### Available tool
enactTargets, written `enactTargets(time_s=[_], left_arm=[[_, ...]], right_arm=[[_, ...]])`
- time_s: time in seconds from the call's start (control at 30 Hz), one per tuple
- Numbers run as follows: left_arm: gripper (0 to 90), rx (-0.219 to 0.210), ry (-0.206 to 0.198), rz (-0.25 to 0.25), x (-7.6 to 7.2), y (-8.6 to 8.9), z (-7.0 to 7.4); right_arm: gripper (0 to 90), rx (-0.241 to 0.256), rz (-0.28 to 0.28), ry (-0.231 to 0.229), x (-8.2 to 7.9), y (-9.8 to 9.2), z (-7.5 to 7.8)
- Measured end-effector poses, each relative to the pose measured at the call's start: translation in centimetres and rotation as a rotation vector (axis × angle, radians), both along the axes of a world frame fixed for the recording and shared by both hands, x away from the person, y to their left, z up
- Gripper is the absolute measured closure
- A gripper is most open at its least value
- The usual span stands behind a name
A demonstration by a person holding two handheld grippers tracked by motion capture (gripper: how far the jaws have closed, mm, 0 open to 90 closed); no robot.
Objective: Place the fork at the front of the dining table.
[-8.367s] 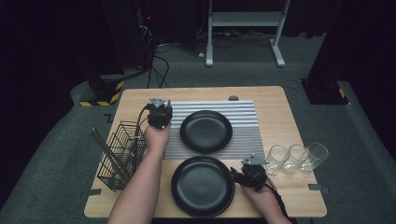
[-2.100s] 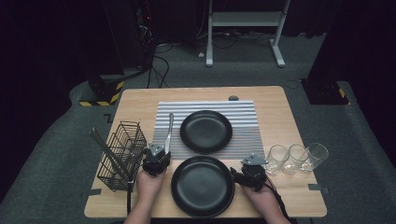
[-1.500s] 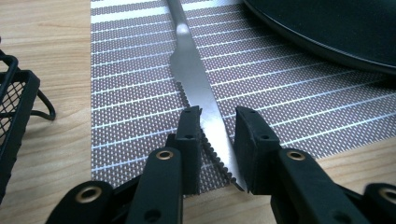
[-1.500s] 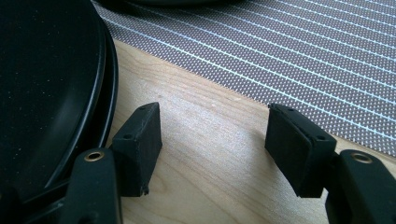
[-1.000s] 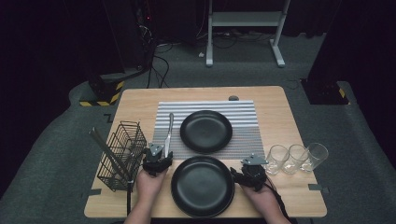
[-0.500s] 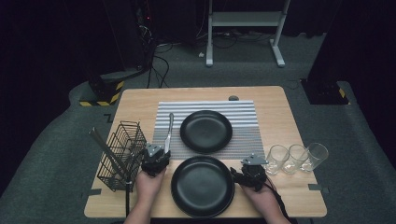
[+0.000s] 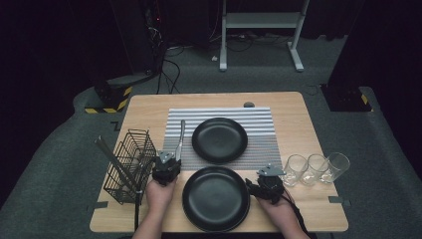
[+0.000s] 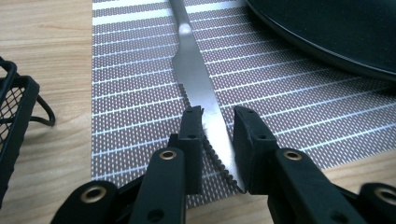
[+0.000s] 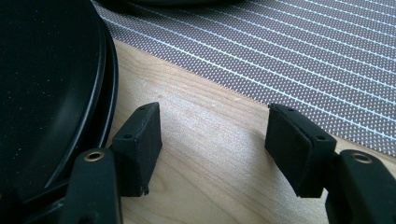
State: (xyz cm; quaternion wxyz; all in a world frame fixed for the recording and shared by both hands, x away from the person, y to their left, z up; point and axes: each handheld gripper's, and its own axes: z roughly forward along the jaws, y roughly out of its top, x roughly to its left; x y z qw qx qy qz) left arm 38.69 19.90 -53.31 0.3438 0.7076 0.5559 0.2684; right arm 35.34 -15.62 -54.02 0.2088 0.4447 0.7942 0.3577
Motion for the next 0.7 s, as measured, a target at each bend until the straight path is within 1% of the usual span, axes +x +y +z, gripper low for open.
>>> enactTargets(time_s=[0.1, 0.2, 0.4, 0.57, 0.6, 0.7], left_arm=[[73.4, -0.003, 0.000, 0.004, 0.22, 0.03, 0.01], [73.6, -0.022, 0.002, 0.013, 0.43, 0.22, 0.01], [73.8, -0.047, 0.004, 0.023, 0.74, 0.37, 0.01], [73.3, -0.042, -0.003, 0.021, 0.68, 0.32, 0.03], [72.2, -0.039, -0.006, 0.020, 0.65, 0.28, 0.04], [64.4, -0.032, -0.012, 0.017, 0.57, 0.21, 0.05]], right_arm=[[36.1, 0.000, 0.000, 0.000, 0.00, 0.00, 0.00], [36.1, 0.000, 0.000, 0.000, 0.00, 0.00, 0.00], [36.1, 0.000, 0.000, 0.000, 0.00, 0.00, 0.00], [36.1, 0.000, 0.000, 0.001, 0.00, -0.01, 0.00], [36.1, 0.000, 0.000, 0.000, 0.00, -0.01, 0.00], [36.0, 0.000, 0.000, 0.001, 0.00, -0.01, 0.00]])
